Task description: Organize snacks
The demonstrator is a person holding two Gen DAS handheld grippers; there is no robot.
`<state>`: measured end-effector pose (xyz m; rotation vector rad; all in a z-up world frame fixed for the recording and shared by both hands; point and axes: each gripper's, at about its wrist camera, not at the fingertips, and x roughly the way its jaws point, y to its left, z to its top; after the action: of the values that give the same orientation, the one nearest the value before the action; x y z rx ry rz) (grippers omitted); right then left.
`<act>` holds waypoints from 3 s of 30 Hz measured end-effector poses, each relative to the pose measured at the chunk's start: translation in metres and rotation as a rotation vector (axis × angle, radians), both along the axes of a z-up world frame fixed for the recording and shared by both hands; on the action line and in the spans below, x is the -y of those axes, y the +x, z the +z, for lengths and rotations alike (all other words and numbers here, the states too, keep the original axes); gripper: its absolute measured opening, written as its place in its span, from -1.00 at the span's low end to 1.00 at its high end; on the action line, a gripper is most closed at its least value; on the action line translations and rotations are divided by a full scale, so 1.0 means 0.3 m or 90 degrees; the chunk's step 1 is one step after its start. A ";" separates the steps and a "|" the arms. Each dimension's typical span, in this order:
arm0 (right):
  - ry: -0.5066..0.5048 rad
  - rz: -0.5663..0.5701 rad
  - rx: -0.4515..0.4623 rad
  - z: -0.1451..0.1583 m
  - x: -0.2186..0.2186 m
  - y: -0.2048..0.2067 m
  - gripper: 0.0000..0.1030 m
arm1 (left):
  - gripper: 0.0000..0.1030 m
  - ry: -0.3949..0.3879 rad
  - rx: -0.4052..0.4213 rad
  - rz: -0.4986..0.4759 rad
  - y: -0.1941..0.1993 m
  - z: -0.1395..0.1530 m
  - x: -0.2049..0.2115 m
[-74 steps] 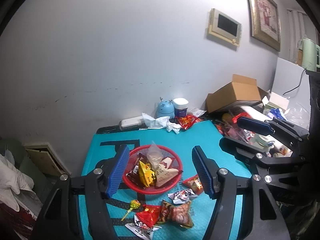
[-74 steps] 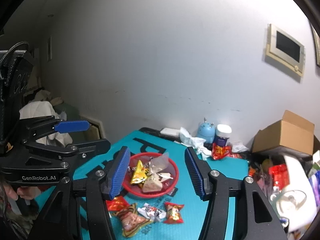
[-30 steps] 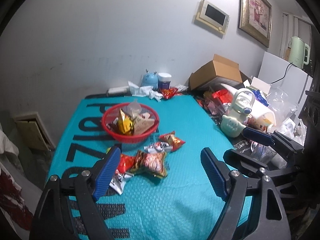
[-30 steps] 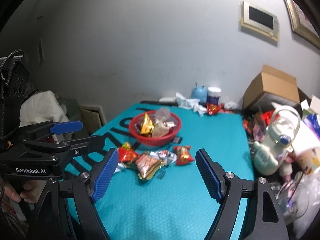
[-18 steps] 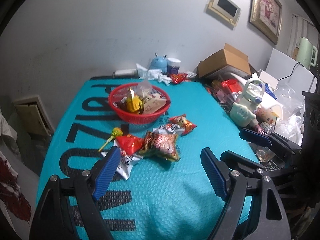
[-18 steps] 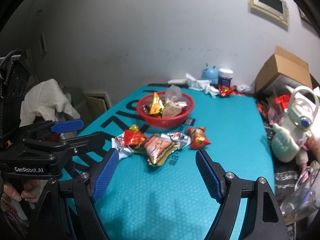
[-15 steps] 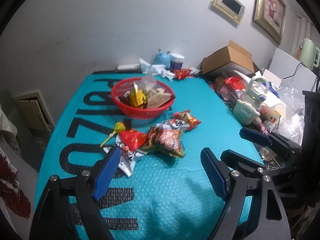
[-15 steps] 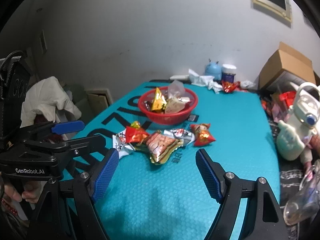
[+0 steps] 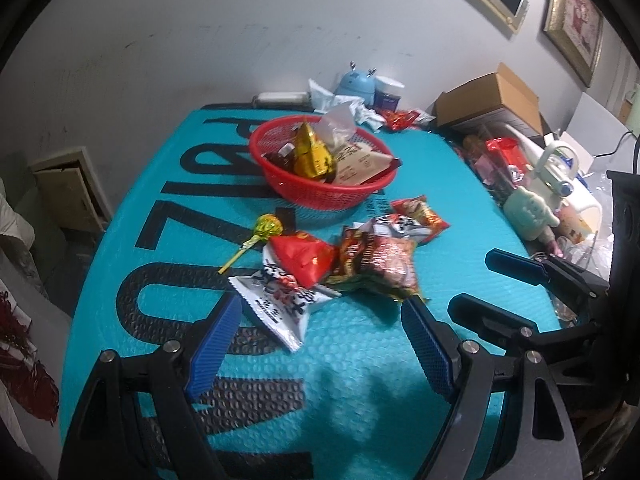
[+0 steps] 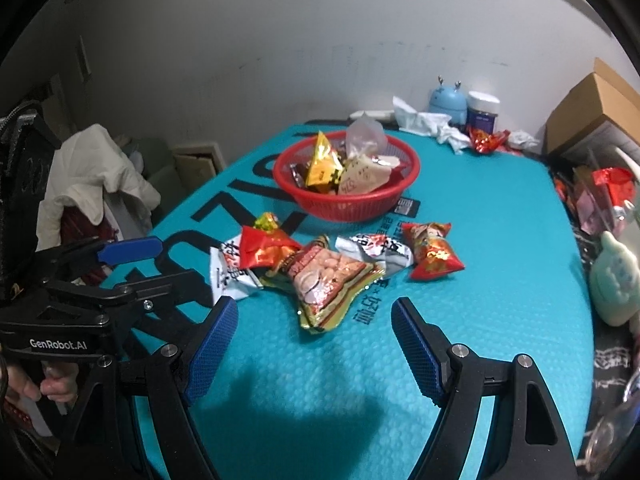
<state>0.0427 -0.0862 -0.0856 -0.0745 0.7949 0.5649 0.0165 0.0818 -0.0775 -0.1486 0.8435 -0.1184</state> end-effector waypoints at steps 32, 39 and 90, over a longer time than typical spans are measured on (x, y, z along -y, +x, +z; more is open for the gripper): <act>-0.123 0.156 -0.014 -0.154 -0.150 0.229 0.28 | 0.59 0.014 -0.085 -0.119 0.223 -0.178 -0.035; -0.118 0.139 -0.024 -0.151 -0.124 0.208 0.14 | 0.24 0.010 -0.077 -0.125 0.199 -0.196 -0.014; -0.048 0.008 -0.152 -0.156 0.184 -0.103 0.28 | 0.52 0.091 -0.093 -0.224 -0.053 -0.227 0.358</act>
<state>0.0116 -0.1414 -0.1324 -0.0822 1.0491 0.5628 0.0007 -0.0255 -0.1456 0.1278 1.0146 -0.3794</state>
